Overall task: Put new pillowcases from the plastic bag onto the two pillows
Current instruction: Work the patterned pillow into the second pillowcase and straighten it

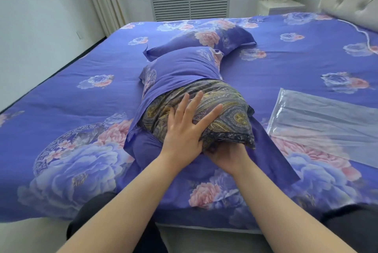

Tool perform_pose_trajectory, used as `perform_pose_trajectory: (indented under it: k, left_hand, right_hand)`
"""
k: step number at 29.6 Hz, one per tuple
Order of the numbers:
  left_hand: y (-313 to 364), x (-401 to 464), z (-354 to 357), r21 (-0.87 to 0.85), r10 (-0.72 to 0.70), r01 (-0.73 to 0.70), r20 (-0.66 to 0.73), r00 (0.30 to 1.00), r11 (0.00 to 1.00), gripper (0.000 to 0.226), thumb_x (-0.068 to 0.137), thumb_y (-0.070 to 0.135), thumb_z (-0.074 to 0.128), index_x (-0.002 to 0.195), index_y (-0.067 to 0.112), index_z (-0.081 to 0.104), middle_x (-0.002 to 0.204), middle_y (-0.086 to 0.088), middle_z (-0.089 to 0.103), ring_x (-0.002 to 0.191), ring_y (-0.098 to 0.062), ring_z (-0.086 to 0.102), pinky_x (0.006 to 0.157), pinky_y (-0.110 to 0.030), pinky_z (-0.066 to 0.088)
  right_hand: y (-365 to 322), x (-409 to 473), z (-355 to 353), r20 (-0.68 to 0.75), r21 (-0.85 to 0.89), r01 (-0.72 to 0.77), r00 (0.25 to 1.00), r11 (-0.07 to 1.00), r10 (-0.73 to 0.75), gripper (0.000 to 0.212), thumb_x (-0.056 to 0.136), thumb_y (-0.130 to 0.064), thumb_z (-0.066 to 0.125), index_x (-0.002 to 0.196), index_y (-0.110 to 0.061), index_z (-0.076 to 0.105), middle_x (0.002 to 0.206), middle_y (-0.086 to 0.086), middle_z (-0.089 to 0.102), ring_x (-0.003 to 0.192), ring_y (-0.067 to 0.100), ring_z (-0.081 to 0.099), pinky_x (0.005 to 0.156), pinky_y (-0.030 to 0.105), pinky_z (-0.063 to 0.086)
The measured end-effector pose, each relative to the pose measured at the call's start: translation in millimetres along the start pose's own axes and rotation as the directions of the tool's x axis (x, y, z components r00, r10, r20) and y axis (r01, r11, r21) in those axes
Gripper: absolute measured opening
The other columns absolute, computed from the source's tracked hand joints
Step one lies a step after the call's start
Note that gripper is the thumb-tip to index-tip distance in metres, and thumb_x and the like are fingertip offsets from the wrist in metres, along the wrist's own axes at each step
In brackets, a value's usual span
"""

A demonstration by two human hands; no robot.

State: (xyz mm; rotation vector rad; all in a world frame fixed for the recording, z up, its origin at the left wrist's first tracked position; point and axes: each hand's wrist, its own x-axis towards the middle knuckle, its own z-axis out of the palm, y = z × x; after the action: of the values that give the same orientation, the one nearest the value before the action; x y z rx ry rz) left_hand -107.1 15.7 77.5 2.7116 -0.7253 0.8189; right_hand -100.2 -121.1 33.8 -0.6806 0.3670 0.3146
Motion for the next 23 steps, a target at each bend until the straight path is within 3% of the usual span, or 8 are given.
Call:
perform_pose_trajectory:
  k: [3, 8, 11, 15, 17, 19, 21, 23]
  left_hand:
    - [-8, 2, -3, 0.150, 0.119, -0.104, -0.098, 0.988, 0.983, 0.092, 0.071, 0.003, 0.061, 0.141, 0.050, 0.024, 0.156, 0.001, 0.016, 0.143, -0.031, 0.013, 0.105, -0.067, 0.020]
    - [-27, 3, 0, 0.338, 0.271, -0.233, -0.069, 0.960, 0.912, 0.061, 0.082, 0.013, 0.048, 0.132, 0.048, 0.048, 0.149, 0.010, 0.038, 0.138, -0.030, 0.032, 0.106, -0.062, 0.022]
    - [-37, 13, 2, 0.307, 0.168, -0.160, 0.002, 0.986, 0.938, 0.050, 0.081, 0.017, 0.052, 0.121, 0.046, 0.058, 0.144, 0.011, 0.044, 0.137, -0.029, 0.035, 0.106, -0.063, 0.022]
    - [-29, 23, 11, 0.246, 0.007, -0.078, 0.275, 0.961, 0.966, 0.037, 0.083, 0.032, 0.052, 0.118, 0.040, 0.060, 0.147, 0.012, 0.038, 0.142, -0.026, 0.022, 0.109, -0.061, 0.011]
    - [-19, 28, 21, 0.158, -0.045, -0.028, 0.442, 0.896, 0.987, 0.038, 0.084, 0.039, 0.047, 0.120, 0.035, 0.059, 0.149, 0.014, 0.032, 0.143, -0.020, 0.015, 0.111, -0.056, 0.010]
    - [-6, 37, 26, -0.033, -0.036, 0.076, 0.650, 0.759, 0.997, 0.044, 0.085, 0.039, 0.040, 0.125, 0.028, 0.057, 0.148, 0.008, 0.037, 0.138, -0.019, 0.025, 0.112, -0.045, 0.021]
    - [3, 43, 24, -0.256, 0.023, 0.335, 0.824, 0.567, 0.907, 0.044, 0.092, 0.039, 0.037, 0.126, 0.020, 0.058, 0.142, 0.002, 0.048, 0.127, -0.015, 0.042, 0.103, -0.029, 0.032]
    - [12, 45, 20, -0.311, 0.003, 0.514, 0.858, 0.514, 0.799, 0.048, 0.098, 0.048, 0.034, 0.135, 0.023, 0.051, 0.141, 0.004, 0.049, 0.125, -0.012, 0.046, 0.104, -0.027, 0.031]
  right_hand:
    - [8, 13, 7, -0.049, 0.082, -0.011, 0.999, 0.997, 0.015, 0.019, 0.090, -0.027, 0.047, 0.099, -0.012, 0.055, 0.086, 0.014, 0.050, 0.079, 0.026, 0.047, 0.090, 0.037, 0.036]
    - [7, 12, 22, 0.005, 0.152, -0.055, 0.998, 0.987, 0.055, 0.040, 0.093, -0.039, 0.045, 0.122, -0.016, 0.061, 0.122, 0.010, 0.063, 0.117, 0.025, 0.054, 0.108, 0.036, 0.034]
    - [0, 6, 26, -0.008, 0.130, -0.056, 0.998, 0.990, 0.058, 0.039, 0.086, -0.043, 0.052, 0.101, -0.011, 0.068, 0.093, 0.011, 0.069, 0.091, 0.022, 0.062, 0.095, 0.031, 0.043]
    - [-11, -17, 12, -0.057, 0.140, -0.028, 0.998, 0.990, 0.036, 0.031, 0.085, -0.040, 0.054, 0.079, -0.011, 0.061, 0.067, 0.003, 0.061, 0.072, 0.018, 0.059, 0.078, 0.028, 0.047]
    - [-20, -34, 3, -0.072, 0.147, -0.022, 0.997, 0.989, 0.033, 0.027, 0.085, -0.034, 0.053, 0.078, -0.010, 0.061, 0.065, 0.003, 0.063, 0.072, 0.018, 0.062, 0.078, 0.028, 0.048]
    - [-30, -50, -1, -0.095, 0.169, -0.007, 0.995, 0.986, 0.023, 0.021, 0.085, -0.027, 0.051, 0.081, -0.008, 0.061, 0.067, 0.004, 0.064, 0.073, 0.019, 0.061, 0.078, 0.028, 0.049]
    - [-38, -61, 1, -0.105, 0.201, 0.004, 0.994, 0.980, 0.018, 0.018, 0.083, -0.020, 0.048, 0.083, -0.007, 0.061, 0.070, 0.004, 0.064, 0.074, 0.018, 0.061, 0.078, 0.027, 0.050]
    - [-46, -69, 3, -0.103, 0.212, 0.024, 0.995, 0.977, -0.002, 0.019, 0.083, -0.015, 0.046, 0.089, -0.004, 0.060, 0.083, 0.006, 0.064, 0.082, 0.020, 0.062, 0.082, 0.029, 0.050]
